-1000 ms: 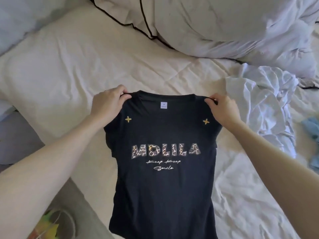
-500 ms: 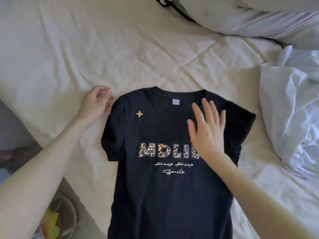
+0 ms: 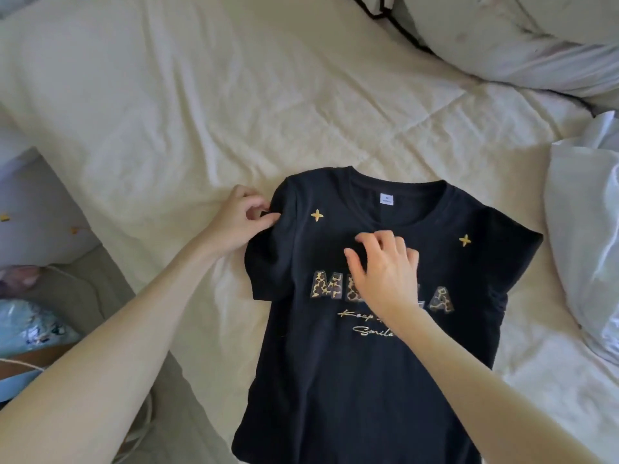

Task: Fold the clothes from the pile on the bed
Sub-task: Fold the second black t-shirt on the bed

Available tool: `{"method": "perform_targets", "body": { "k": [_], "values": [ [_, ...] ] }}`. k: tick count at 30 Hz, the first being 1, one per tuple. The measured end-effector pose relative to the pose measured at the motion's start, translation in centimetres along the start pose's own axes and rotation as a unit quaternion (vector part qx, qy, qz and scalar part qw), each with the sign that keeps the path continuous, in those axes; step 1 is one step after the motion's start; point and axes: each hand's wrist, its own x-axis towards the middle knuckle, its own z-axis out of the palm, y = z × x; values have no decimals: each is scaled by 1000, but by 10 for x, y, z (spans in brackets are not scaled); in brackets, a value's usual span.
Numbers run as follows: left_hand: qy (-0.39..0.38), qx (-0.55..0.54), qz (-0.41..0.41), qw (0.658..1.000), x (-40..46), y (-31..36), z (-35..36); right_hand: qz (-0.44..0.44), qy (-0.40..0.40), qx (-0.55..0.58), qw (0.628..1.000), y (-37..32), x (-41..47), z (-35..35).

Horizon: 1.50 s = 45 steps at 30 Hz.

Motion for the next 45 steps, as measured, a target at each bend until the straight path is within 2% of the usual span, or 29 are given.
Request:
{"method": "perform_targets", "body": {
  "k": [2, 3, 5, 7, 9, 11, 13, 16, 19, 21, 24, 27, 31, 35, 40, 42, 45],
  "values": [
    [-9, -128, -10, 992, -5, 2, -7, 5, 4, -3, 1000, -10, 38, -11],
    [-13, -212, -23, 977, -8, 3, -10, 23, -6, 8, 1000, -16, 58, -15],
    [-5, -315, -52, 948, -12, 4, -15, 106, -50, 97, 988, -29, 96, -19],
    [19, -310, -69, 948, -12, 4, -18, 223, -132, 252, 933, -41, 126, -17],
    [54, -266, -49, 961, -14, 2, -24, 293, -152, 350, 877, -45, 140, -14],
    [112, -246, -28, 962, -18, -3, -34, 316, -129, 367, 865, -41, 143, -12],
    [173, -258, -36, 950, -24, -11, -42, 313, -98, 353, 877, -37, 139, -11],
    [157, -316, -112, 929, -32, -21, -42, 282, -44, 310, 907, -40, 124, -12],
    [116, -369, -190, 902, -42, -29, -34, 138, 60, 186, 971, -59, 76, -9],
    [90, -374, -190, 903, -47, -31, -30, 20, 104, 156, 982, -73, 31, -3],
    [76, -341, -187, 918, -44, -26, -30, -142, 76, 77, 984, -91, -31, 18],
    [101, -317, -165, 928, -36, -18, -35, -223, 43, -4, 974, -105, -50, 39],
    [118, -233, -126, 957, -32, -15, -42, -224, 106, -52, 968, -114, -29, 44],
    [139, -174, -102, 970, -25, -20, -48, -213, 142, 12, 966, -118, -30, 44],
    [168, -49, -92, 980, -20, -32, -46, -240, 40, 62, 968, -122, -48, 52],
    [193, 64, -42, 978, -27, -34, -40, -242, -11, 77, 967, -121, -52, 52],
    [232, 212, 75, 946, -52, -30, -20, -223, -49, 128, 965, -107, -70, 40]
  ]
}}
